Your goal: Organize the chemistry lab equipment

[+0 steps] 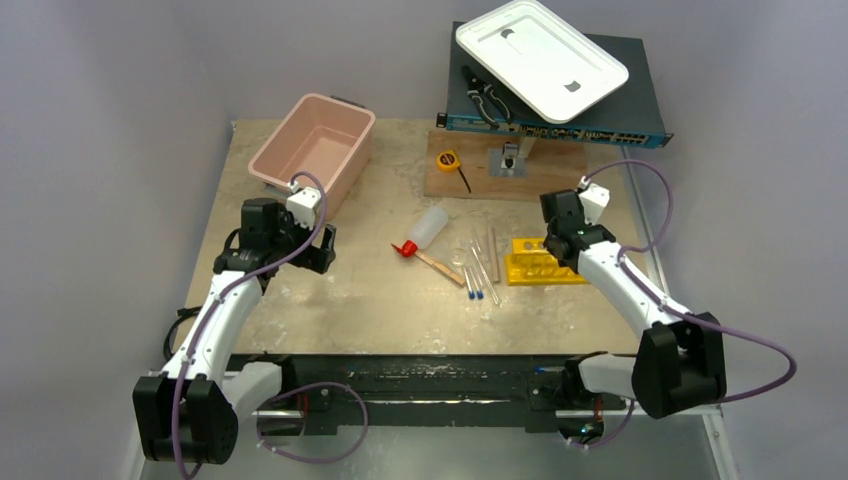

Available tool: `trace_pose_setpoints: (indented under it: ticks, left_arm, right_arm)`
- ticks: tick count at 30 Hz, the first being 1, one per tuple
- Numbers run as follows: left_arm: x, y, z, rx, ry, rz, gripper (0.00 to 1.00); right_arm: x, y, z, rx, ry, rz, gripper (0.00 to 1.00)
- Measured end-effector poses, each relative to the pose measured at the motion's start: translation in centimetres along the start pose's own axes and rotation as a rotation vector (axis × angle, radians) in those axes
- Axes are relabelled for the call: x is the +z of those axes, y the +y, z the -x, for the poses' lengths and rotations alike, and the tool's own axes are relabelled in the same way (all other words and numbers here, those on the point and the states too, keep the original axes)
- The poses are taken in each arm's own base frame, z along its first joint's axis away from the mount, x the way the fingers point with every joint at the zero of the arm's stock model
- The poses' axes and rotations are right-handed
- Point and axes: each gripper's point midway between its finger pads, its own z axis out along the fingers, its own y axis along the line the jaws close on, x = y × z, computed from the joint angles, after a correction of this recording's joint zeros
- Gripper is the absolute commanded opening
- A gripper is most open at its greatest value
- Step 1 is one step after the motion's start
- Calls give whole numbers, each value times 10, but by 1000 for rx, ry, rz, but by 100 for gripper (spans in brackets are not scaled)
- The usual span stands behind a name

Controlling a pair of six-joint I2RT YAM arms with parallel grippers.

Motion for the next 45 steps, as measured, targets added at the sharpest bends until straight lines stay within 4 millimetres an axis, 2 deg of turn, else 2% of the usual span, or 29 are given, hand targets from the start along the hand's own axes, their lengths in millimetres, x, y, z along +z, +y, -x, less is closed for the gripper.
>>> trace_pose_setpoints:
  ticks: [2, 8, 13, 15, 17, 20, 22, 25, 27, 29, 33, 35, 40, 45]
  left_arm:
    - [0, -1, -1, -1, 3, -3, 96]
    - [0, -1, -1, -2, 6, -7, 96]
    - [-1, -1, 1, -1, 3, -7, 96]
    - [-2, -1, 3, 0, 1, -6, 96]
    - [-2, -1, 3, 4, 2, -6, 96]
    - [-2, -1, 3, 8, 2, -6, 96]
    - [-2, -1, 4, 8, 1, -6, 96]
    - [-3, -1, 3, 7, 5, -8, 96]
    - [-3, -1, 2, 6, 7, -8, 96]
    - [-3, -1, 2, 6, 9, -10, 96]
    - [-4, -2, 2, 5, 12, -12, 96]
    - [-4, -2, 3, 5, 11, -12, 96]
    - [-4, -2, 1, 3, 17, -13, 96]
    - [-4, -2, 1, 3, 19, -13, 96]
  right_arm:
    - [-3, -6, -4, 50, 0, -13, 0]
    - [-5, -8, -7, 202, -10, -55, 0]
    - [-5, 1, -6, 302, -13, -82, 1]
    - [-3, 3, -10, 306, 7, -99, 7]
    - [-3, 7, -8, 301, 18, -107, 21]
    - [-10, 14, 5, 280, 10, -87, 41]
    - [-17, 19, 17, 254, -3, -49, 46]
    - [-27, 24, 23, 184, 0, 18, 53]
    - [-34, 26, 23, 124, 9, 64, 53]
    - [-39, 29, 20, 72, 24, 117, 49]
    - [-38, 32, -1, -30, 86, 176, 32]
    - [-36, 32, -10, -76, 118, 183, 27]
    - [-29, 31, -19, -156, 151, 179, 28]
    - [-27, 26, -12, -188, 134, 157, 35]
